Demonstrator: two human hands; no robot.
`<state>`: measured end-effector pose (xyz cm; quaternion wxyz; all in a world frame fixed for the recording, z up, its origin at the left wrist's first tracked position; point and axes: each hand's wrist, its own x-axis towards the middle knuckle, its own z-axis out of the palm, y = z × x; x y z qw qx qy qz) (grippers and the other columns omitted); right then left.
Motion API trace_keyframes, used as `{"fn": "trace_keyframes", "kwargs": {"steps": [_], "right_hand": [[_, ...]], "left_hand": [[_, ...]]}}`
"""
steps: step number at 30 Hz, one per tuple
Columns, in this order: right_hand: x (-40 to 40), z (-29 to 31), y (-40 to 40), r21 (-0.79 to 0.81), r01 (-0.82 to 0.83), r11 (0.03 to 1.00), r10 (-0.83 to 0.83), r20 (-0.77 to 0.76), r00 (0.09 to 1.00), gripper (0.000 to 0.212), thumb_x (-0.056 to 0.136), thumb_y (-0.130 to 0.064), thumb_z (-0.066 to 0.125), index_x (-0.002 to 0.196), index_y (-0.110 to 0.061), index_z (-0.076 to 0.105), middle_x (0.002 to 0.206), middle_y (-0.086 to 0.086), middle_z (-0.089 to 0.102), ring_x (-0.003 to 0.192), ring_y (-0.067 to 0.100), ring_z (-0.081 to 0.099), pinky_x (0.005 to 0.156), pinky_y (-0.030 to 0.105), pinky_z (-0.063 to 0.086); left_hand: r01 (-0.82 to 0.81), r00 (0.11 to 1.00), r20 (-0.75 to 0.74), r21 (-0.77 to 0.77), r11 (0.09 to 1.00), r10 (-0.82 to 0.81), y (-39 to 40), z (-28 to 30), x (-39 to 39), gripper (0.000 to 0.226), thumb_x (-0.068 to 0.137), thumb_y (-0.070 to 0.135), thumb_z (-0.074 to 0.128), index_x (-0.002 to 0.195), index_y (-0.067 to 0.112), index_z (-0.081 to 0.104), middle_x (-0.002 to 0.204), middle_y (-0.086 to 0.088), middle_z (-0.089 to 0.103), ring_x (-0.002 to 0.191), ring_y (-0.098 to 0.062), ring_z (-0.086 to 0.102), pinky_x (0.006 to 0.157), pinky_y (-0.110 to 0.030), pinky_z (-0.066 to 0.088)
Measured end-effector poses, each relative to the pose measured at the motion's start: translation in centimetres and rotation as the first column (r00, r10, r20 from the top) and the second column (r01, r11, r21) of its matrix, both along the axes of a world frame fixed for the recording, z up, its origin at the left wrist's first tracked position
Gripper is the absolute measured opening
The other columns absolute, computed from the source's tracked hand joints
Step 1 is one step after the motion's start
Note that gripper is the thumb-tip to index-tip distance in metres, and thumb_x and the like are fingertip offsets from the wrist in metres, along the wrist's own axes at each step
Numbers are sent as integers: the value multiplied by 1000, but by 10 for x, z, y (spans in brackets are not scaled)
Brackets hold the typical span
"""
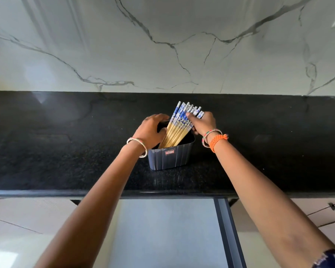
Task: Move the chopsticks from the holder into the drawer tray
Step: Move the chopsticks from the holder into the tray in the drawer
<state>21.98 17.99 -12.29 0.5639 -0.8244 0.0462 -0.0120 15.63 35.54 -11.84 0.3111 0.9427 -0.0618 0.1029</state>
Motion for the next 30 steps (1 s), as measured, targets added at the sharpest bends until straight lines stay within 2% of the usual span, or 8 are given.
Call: {"fn": "trace_keyframes", "kwargs": {"steps": [3,9,12,15,22,26,28,30], "right_hand": [[-2,-1,-2,-5,17,1000,-17,30,999,31,85,-30,65,59,-17,54,51,1,55,24,2,43,33,12,37],[-3,-1,-2,129,46,991,-47,7,999,14,87,-18,59,79,-7,57,64,2,59,44,16,57,54,30,52],[-2,1,-4,117,23,993,-24,7,1000,24,89,-21,57,67,-13,50,59,2,53,42,15,51,45,23,44],[-2,10,-5,158,-13,987,10,19,1000,25,90,-26,57,72,-10,52,62,3,55,46,13,52,33,16,38],[-2,58,-16,196,76,978,-129,274,953,33,91,-21,57,60,-16,45,57,2,51,46,14,52,31,13,39],[-10,87,-27,333,111,936,-240,375,895,34,91,-19,57,59,-16,44,55,3,50,46,16,54,33,19,42],[-19,97,-33,474,108,874,-303,358,883,34,92,-17,56,60,-15,44,54,4,46,38,9,49,32,15,37],[-32,101,-39,583,106,805,-344,314,885,33,92,-16,55,61,-13,45,53,4,44,32,6,45,30,13,32]], "left_hand": [[-25,999,-38,4,1000,25,-13,-15,3,48,83,10,53,131,15,47,133,-9,53,126,-27,45,105,-37,38],[-102,995,3,6,995,102,-19,-29,2,46,83,13,51,128,21,45,131,-6,53,122,-27,45,86,-40,48],[-83,997,5,-11,996,83,-19,-28,2,45,83,12,51,127,20,46,130,-6,54,123,-27,45,90,-40,47],[-63,998,20,-83,995,65,-21,-21,0,46,82,9,53,127,16,48,129,-7,55,123,-26,46,101,-41,44],[71,997,33,-233,970,-65,-38,8,3,47,88,17,57,133,11,42,133,-8,55,123,-21,52,104,-34,41],[148,989,-8,-102,984,-150,-43,17,-1,56,94,20,47,144,12,24,143,-14,44,131,-28,43,108,-38,36],[146,989,20,-53,988,-145,-43,19,-9,57,95,22,46,146,13,21,144,-14,43,131,-31,41,108,-41,35],[69,992,100,99,993,-79,-43,23,-20,59,93,33,48,144,16,24,138,-12,49,123,-31,48,103,-46,39]]}}
